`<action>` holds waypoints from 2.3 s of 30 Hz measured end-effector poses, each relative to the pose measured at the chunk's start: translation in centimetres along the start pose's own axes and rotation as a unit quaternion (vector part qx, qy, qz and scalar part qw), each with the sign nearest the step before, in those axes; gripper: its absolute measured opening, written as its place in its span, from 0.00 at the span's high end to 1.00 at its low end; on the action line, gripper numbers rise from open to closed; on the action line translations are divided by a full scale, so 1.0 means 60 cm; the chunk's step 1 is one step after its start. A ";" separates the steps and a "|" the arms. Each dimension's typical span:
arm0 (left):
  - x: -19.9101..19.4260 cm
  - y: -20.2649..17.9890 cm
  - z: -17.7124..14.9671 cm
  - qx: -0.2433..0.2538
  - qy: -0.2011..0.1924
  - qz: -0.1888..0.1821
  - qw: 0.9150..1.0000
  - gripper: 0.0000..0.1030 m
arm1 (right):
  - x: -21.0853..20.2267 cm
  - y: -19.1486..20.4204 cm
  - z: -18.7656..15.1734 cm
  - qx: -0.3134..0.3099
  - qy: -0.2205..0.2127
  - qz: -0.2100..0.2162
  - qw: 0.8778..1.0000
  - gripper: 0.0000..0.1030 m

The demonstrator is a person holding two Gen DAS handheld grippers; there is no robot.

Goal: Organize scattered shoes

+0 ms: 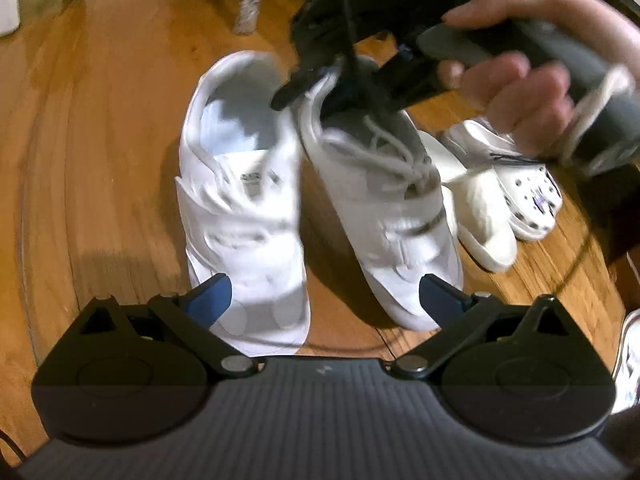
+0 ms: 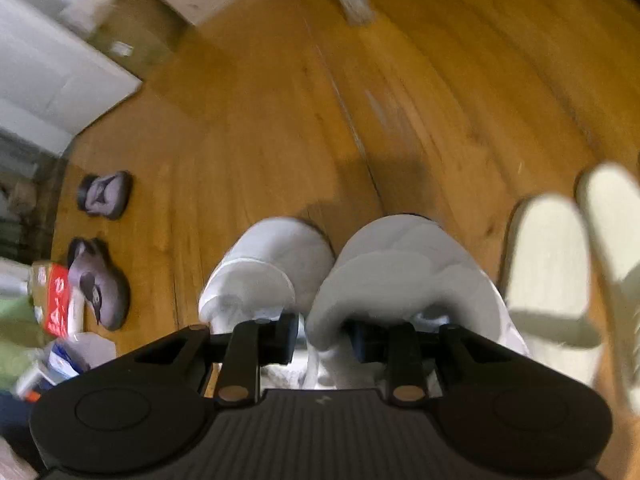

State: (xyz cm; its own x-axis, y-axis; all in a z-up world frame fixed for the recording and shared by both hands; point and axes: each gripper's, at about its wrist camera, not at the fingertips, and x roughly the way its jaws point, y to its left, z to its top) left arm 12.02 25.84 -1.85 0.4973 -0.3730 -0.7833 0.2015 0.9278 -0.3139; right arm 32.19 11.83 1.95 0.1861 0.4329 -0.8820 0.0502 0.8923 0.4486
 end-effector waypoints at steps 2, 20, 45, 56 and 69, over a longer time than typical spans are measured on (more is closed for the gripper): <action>0.016 0.015 0.002 -0.012 0.004 -0.001 1.000 0.01 | 0.011 0.003 0.013 0.017 0.010 0.007 1.000 0.80; 0.039 0.059 -0.023 -0.065 0.016 0.025 0.997 0.01 | -0.018 -0.121 -0.087 -0.176 0.010 -0.013 0.984 0.39; 0.057 -0.015 -0.018 -0.054 0.031 0.021 0.998 0.01 | 0.024 -0.228 -0.278 -0.578 -0.081 -0.296 0.756 0.42; -0.002 0.016 -0.025 -0.119 0.014 0.016 0.993 0.01 | -0.089 -0.096 -0.156 -0.322 -0.052 -0.012 0.945 0.34; -0.058 0.052 -0.057 -0.150 0.016 0.050 0.987 0.01 | 0.187 0.113 -0.086 -0.442 0.057 -0.074 0.892 0.67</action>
State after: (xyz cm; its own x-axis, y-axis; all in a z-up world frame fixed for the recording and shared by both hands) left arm 8.01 30.07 -1.94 0.4738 -0.2840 -0.8336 -0.1090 0.9204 -0.3755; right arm 29.57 23.39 -5.63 0.1381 0.2678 -0.9535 -0.7373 0.6706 0.0816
